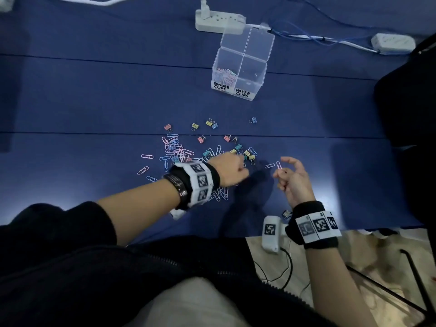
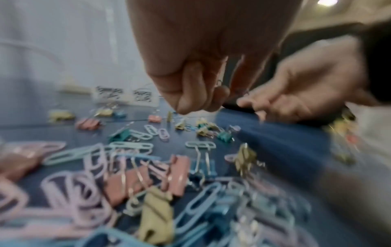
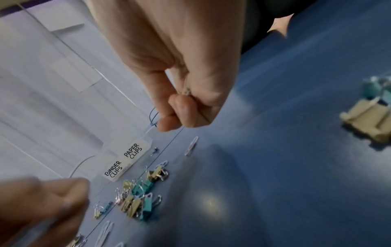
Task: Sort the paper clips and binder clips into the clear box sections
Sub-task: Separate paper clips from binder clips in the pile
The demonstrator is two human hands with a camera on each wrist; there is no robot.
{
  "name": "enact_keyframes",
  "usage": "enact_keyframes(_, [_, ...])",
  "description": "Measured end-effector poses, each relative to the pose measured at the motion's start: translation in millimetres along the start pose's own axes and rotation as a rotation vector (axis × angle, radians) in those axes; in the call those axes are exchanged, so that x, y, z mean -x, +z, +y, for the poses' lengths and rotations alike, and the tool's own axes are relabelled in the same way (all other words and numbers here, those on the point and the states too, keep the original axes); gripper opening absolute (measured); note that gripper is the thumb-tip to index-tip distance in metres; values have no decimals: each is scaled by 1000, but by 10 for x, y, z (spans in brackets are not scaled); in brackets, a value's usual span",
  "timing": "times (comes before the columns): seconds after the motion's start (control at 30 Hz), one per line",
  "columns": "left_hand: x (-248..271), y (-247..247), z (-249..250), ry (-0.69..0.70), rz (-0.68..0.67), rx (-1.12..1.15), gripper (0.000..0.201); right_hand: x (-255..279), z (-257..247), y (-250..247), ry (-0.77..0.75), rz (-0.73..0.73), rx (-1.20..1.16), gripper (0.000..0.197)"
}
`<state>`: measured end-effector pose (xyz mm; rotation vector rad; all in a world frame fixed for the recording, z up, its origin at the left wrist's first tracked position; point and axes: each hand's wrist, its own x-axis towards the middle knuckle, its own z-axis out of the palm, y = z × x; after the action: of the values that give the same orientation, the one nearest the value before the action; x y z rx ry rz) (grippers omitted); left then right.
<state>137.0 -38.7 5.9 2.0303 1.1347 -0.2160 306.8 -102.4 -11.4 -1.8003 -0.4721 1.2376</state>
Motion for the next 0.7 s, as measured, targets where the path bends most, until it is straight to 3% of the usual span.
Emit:
enact_keyframes(0.1, [-15, -199, -144, -159, 30, 690, 23, -23, 9, 54, 96, -5, -151, 32])
enact_keyframes(0.17, [29, -303, -233, -188, -36, 1035, 22, -37, -1, 80, 175, -17, -281, 31])
enact_keyframes(0.27, [109, -379, -309, -131, -179, 1172, 14, -82, -2, 104, 210, -4, -217, 38])
enact_keyframes(0.37, [138, -370, -329, -105, -206, 1211, 14, -153, -2, 142, 138, 146, -88, 41])
enact_keyframes(0.47, [129, -334, -345, -129, -132, 1091, 28, -227, 10, 174, 22, 242, 248, 41])
enact_keyframes(0.57, [159, -255, -323, -51, -144, 755, 38, -227, 30, 246, -17, 261, 558, 27])
enact_keyframes(0.6, [169, -211, -320, -9, -155, 616, 37, -207, 38, 279, -18, 273, 579, 16])
enact_keyframes(0.7, [267, -108, -283, 121, -216, 153, 11, -183, 82, 360, -47, 337, 580, 32])
